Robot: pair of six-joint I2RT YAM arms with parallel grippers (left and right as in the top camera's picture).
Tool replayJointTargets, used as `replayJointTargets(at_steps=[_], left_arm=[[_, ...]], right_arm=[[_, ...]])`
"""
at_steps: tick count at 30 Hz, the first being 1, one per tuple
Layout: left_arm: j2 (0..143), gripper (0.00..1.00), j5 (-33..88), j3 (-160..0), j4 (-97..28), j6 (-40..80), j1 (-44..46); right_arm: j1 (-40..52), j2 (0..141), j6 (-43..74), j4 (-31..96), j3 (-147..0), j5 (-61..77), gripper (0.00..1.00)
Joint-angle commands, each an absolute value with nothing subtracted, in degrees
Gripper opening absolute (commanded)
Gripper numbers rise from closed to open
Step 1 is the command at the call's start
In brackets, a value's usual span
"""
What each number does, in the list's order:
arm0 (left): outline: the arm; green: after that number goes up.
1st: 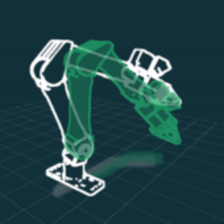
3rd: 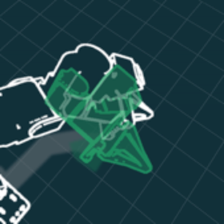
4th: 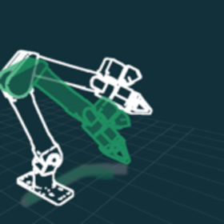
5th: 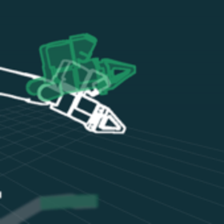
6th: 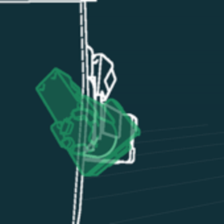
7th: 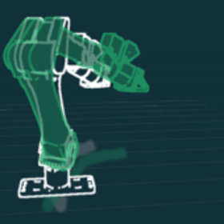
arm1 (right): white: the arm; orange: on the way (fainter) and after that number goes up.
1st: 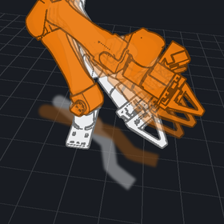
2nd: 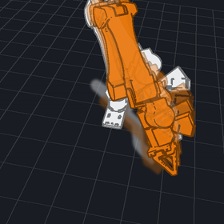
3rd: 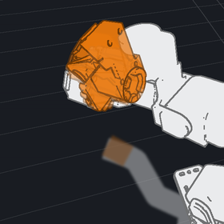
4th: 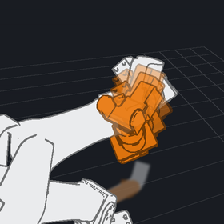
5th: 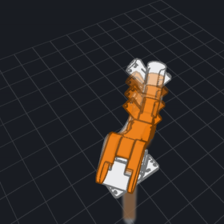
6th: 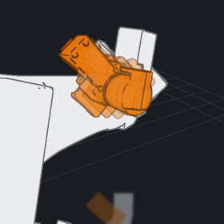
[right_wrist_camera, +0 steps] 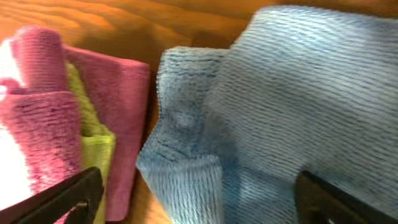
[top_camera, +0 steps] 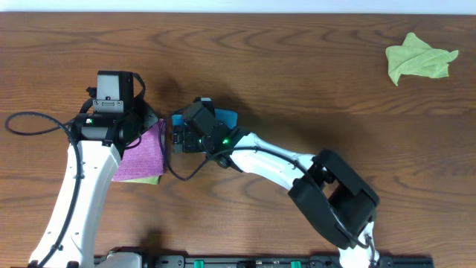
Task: Fold the cloth
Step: 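Release the folded towel and retract the right arm to the lower right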
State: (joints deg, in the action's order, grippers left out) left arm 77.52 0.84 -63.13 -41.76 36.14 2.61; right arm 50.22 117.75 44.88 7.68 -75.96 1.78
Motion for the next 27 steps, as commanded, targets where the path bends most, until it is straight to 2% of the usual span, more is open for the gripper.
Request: replayJointTargets(at_steps=[1, 12, 13, 15, 17, 18, 19, 22, 27], left_arm=[[76.69, 0.06, -0.47, -63.61, -41.78, 35.53, 2.20], [76.69, 0.08, -0.36, -64.51, -41.78, 35.57, 2.20], [76.69, 0.10, -0.12, -64.82, -41.78, 35.57, 2.20], [76.69, 0.25, 0.91, -65.32, -41.80, 35.55, 2.20], [76.69, 0.48, 2.76, -65.54, -41.82, 35.53, 2.20], [76.69, 0.65, 3.77, -65.54, -41.98, 35.53, 2.20], [76.69, 0.70, 5.06, -65.54, -42.26, 35.51, 2.20], [76.69, 0.75, 7.62, -65.54, -42.89, 35.53, 2.20], [76.69, 0.73, 10.13, -65.54, -44.49, 35.51, 2.22]], right_arm=[[50.54, 117.45, 44.01, 8.67, -78.22, 3.90, 0.99], [46.65, 102.83, 42.19, 18.28, -79.09, -1.69, 0.99], [45.84, 100.82, 41.34, 20.12, -79.09, -3.05, 0.99], [44.27, 96.92, 39.64, 23.20, -79.09, -4.56, 0.99], [42.28, 92.71, 37.91, 26.92, -79.09, -4.51, 0.99], [41.17, 90.41, 36.99, 29.28, -79.09, -4.38, 0.99], [39.83, 87.81, 35.42, 32.58, -79.09, -4.27, 0.99], [36.73, 80.58, 32.60, 42.61, -78.98, -6.50, 0.99], [33.30, 67.85, 32.40, 54.83, -74.43, -14.20, 0.99]])
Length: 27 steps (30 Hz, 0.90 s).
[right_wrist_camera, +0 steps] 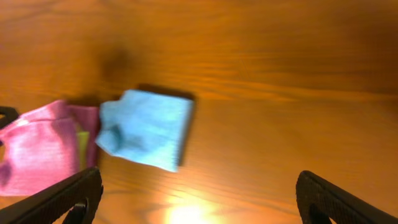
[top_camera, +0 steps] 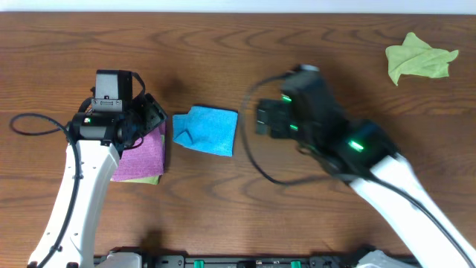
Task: Fold the cloth
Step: 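Release the folded towel and retract the right arm to the lower right, then press the folded blue towel flat with the left gripper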
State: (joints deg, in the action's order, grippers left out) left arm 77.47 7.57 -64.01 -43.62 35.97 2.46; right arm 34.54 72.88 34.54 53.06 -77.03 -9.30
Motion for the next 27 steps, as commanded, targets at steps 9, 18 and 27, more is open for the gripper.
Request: replayJointTargets(at_steps=[9, 18, 27], left_arm=[[76.69, 0.72, 15.31, -65.54, -47.83, 35.51, 2.22], [76.69, 0.73, 24.99, -65.54, -50.78, 34.72, 2.28], [70.08, 0.69, 21.02, -65.47, -55.96, 36.60, 2.26]], right_arm=[[32.03, 31.22, 33.54, 55.13, -46.24, -14.81, 0.99], [31.90, 5.48, 42.87, 58.11, -29.71, -19.59, 0.99], [31.90, 5.52, 42.78, 58.19, -29.54, -24.62, 0.99]])
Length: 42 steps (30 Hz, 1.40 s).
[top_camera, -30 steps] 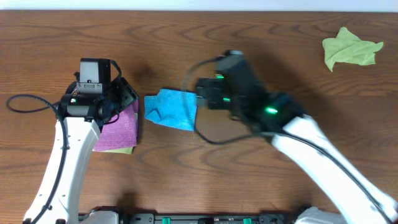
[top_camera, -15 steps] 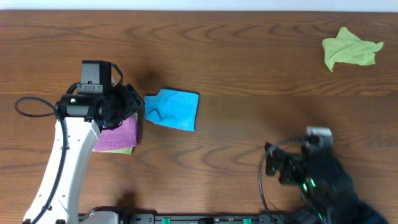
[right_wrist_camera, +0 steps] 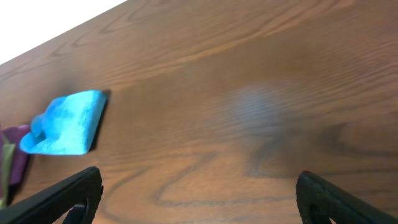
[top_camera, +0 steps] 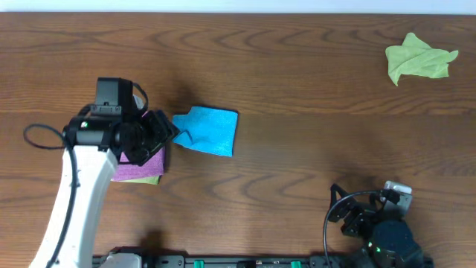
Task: Fold the cloth
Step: 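Press the folded blue towel flat with the left gripper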
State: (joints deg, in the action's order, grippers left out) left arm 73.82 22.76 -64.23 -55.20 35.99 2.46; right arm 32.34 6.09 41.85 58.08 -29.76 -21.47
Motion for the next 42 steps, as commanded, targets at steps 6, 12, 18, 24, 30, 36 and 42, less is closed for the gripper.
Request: replayJointTargets(at_steps=[6, 12, 18, 24, 30, 36, 42], left_arm=[[58.76, 0.71, 16.91, -60.62, -57.58, 41.56, 2.28], [51.31, 0.70, 19.03, -47.90, -52.25, 48.90, 2.31], [47.51, 0.71, 18.28, -38.44, -40.88, 55.68, 6.39], [50.28, 0.76, 5.41, -33.98, -30.17, 69.10, 17.67], [60.64, 0.82, -5.65, -33.74, -21.08, 75.22, 26.98], [70.78, 0.85, -6.20, -33.74, -15.46, 82.13, 28.21], [75.68, 0.88, -6.63, -33.74, -10.22, 82.76, 28.21]], right_arm=[[31.90, 5.52, 42.78, 59.70, -29.54, -24.82, 0.99], [31.90, 5.52, 42.81, 59.70, -29.54, -24.84, 0.99], [31.90, 5.52, 42.81, 59.68, -29.54, -24.84, 0.99], [31.90, 5.52, 42.81, 59.68, -29.54, -24.84, 0.99], [31.90, 5.52, 42.81, 59.68, -29.54, -24.84, 0.99], [31.90, 5.52, 42.81, 59.68, -29.54, -24.82, 0.99], [31.90, 5.52, 42.81, 59.68, -29.54, -24.84, 0.99]])
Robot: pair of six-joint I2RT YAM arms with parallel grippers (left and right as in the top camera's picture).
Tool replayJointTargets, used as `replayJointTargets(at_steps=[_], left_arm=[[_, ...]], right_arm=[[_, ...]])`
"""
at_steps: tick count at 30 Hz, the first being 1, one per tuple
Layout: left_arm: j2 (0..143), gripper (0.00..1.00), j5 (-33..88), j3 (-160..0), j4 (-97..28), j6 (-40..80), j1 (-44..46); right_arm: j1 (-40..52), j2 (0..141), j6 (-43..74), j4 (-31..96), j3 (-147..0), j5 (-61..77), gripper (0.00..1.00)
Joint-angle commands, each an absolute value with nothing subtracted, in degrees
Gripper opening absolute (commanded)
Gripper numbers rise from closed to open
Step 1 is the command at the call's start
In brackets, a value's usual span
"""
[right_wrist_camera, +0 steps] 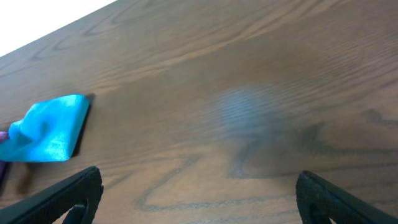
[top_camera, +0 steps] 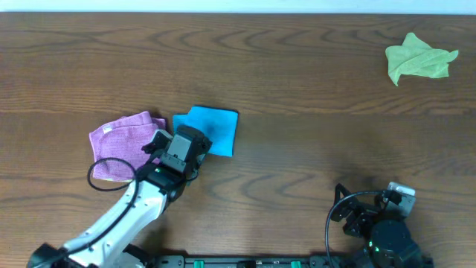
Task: Fold the cloth
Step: 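Press the folded blue towel flat with the left gripper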
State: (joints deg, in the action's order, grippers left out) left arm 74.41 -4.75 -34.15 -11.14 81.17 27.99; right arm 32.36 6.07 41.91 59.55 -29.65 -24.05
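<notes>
A blue cloth [top_camera: 214, 129] lies folded into a small rectangle left of the table's centre; the right wrist view shows it far off as the blue cloth [right_wrist_camera: 48, 129]. My left gripper [top_camera: 178, 149] sits low over its near left corner, between it and a pink cloth [top_camera: 120, 140]; its fingers are hidden under the wrist. My right gripper [right_wrist_camera: 199, 208] is drawn back at the table's front right, wide open, with only bare wood between its fingertips [right_wrist_camera: 68, 196].
A crumpled light green cloth [top_camera: 419, 58] lies at the far right corner. The right arm's base [top_camera: 378, 235] sits at the front edge. A black cable [top_camera: 97, 177] loops beside the pink cloth. The wooden table [top_camera: 312, 89] spans the whole view.
My left arm has come down and to the right, from over the pink cloth's right edge to the blue cloth's near left corner. The pink cloth now shows whole. The right arm stays parked.
First my right gripper was at the blue cloth's left edge, with the left arm over the pink stack. Then the right stood open, lifted away to the right of the folded blue cloth. Later it was parked at the front right. Now the left arm has shifted.
</notes>
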Motion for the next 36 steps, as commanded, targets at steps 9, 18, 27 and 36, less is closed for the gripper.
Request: replayJointTargets(at_steps=[9, 18, 27, 36], left_arm=[[82.32, 0.93, -7.49, -33.74, -2.85, 82.78, 28.21], [86.98, 0.96, -7.51, -33.74, 1.58, 82.83, 28.18], [91.44, 0.70, -7.46, -33.74, 3.77, 84.93, 28.16], [93.58, 0.29, -7.46, -33.74, 4.19, 84.60, 28.16]], right_arm=[[31.90, 5.52, 42.78, 59.68, -29.54, -24.84, 0.99], [31.90, 5.52, 42.81, 59.68, -29.54, -24.84, 0.99], [31.90, 5.52, 42.78, 59.68, -29.54, -24.82, 0.99], [31.90, 5.52, 42.81, 59.68, -29.54, -24.84, 0.99]])
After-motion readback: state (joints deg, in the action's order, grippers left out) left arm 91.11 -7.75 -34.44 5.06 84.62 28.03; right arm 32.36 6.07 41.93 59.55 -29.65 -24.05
